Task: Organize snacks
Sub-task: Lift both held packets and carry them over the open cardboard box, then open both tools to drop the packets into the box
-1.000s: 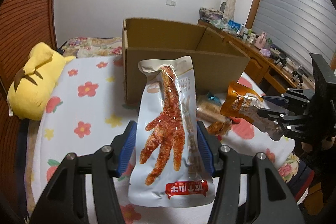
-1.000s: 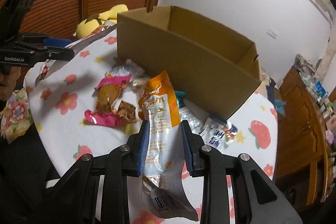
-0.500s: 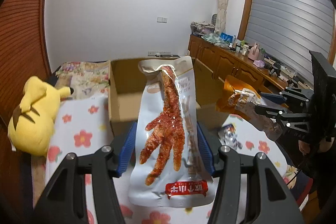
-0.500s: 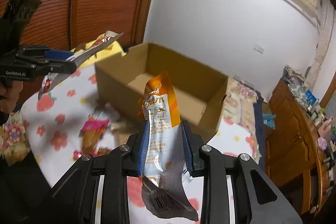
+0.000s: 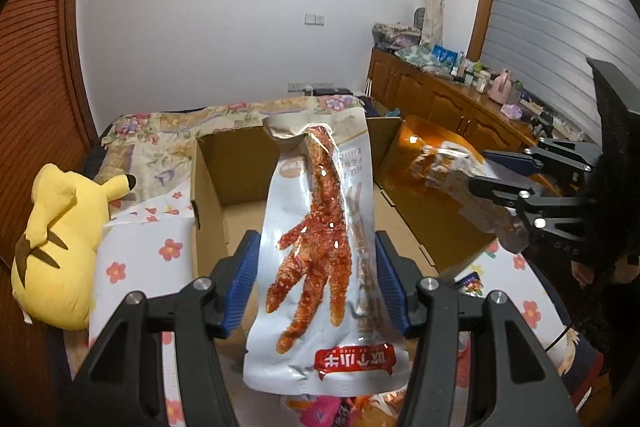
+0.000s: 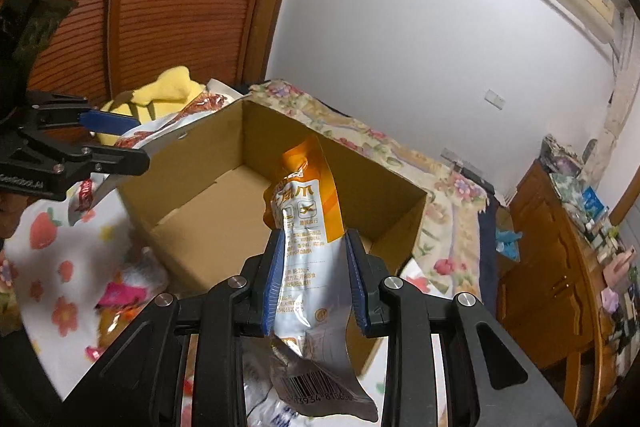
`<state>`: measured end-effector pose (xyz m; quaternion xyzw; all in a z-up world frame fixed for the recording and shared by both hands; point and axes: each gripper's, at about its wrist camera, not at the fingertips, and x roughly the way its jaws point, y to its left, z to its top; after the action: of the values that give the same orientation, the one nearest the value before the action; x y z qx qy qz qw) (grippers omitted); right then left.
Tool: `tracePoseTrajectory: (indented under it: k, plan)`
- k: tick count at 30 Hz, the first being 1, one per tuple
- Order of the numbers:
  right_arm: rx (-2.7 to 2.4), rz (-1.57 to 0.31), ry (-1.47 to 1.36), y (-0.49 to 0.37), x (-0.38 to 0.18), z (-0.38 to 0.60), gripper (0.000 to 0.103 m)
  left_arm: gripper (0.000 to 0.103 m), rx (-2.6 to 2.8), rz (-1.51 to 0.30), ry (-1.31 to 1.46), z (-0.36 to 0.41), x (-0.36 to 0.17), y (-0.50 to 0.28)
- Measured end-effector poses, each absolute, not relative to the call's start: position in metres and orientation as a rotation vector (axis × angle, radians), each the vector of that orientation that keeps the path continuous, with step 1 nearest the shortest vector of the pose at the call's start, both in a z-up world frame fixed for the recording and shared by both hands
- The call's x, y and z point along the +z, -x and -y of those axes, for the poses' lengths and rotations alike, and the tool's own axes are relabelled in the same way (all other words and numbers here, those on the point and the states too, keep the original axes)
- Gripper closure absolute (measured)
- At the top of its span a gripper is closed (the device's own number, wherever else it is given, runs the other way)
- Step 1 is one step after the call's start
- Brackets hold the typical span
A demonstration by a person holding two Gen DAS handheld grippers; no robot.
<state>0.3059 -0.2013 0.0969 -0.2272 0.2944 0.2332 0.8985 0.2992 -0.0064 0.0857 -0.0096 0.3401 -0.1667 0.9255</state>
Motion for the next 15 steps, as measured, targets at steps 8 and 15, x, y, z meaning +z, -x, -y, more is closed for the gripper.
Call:
tracePoseTrajectory:
  k: [8, 15]
  plan:
    - [0.508, -0.681, 0.465, -0.351, 0.067, 0.19, 0.074, 0.047, -0.333, -0.719, -0.052, 0.03, 0.093, -0.339]
    - [0.528, -0.726, 0.463, -0.361, 0.05, 0.193, 0.09, 0.047, -0.322, -0.755, -0.058, 0.042, 0.077, -0.368]
